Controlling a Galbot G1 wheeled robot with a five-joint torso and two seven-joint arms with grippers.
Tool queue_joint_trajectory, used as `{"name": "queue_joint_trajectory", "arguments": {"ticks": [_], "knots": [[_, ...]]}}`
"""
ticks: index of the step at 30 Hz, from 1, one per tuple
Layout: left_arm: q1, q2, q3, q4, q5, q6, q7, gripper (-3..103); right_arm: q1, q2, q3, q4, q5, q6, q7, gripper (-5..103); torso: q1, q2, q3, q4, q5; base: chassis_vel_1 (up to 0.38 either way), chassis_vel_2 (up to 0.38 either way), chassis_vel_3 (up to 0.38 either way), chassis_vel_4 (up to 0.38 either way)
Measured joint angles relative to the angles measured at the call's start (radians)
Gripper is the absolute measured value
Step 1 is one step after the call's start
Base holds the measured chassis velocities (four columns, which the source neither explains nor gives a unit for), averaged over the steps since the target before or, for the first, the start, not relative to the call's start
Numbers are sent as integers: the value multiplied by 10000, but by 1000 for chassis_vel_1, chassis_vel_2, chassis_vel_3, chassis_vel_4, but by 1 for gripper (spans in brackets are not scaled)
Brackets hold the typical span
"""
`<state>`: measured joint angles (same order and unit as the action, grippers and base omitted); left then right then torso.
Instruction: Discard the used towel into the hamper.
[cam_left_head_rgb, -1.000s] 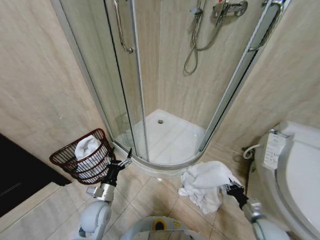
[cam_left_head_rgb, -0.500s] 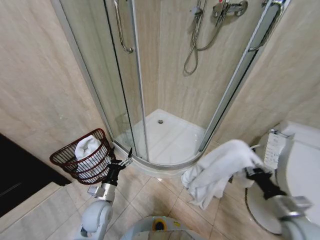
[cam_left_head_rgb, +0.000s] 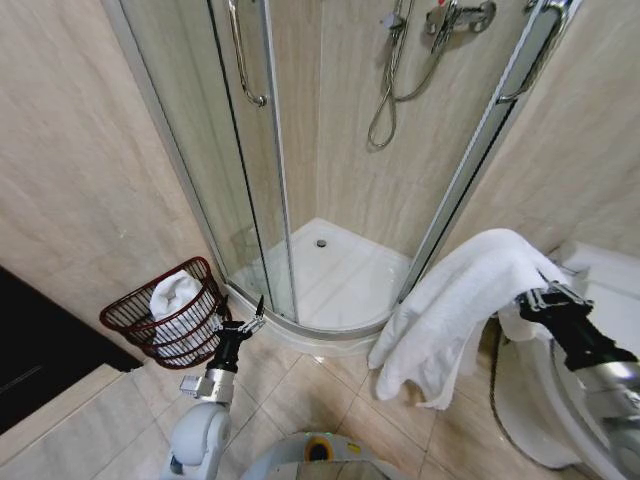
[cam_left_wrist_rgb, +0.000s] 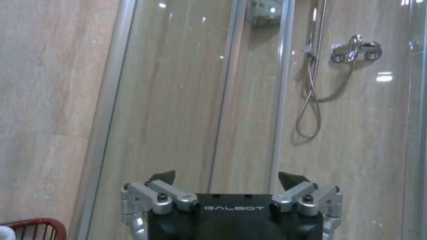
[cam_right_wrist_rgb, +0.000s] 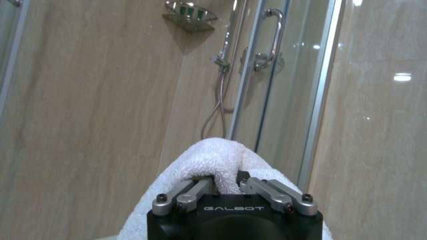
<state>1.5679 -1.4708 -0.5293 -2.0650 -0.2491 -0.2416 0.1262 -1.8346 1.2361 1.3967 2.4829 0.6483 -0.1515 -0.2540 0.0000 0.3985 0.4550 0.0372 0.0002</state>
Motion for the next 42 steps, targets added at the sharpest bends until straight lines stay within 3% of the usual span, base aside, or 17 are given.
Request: {"name": "queue_joint_trajectory", "arguments": {"ticks": [33,42], "knots": [[159,142,-89,42,-88,-280,1,100,-34,551,-556,190,-541,125,-425,11,0,0,0,1,-2,0,0,0,0],[23,227,-101,146,-214,-301,47,100,-419,1021,-573,180,-719,415,-625,11,0,0,0,0,-3,41,41,43,37]]}}
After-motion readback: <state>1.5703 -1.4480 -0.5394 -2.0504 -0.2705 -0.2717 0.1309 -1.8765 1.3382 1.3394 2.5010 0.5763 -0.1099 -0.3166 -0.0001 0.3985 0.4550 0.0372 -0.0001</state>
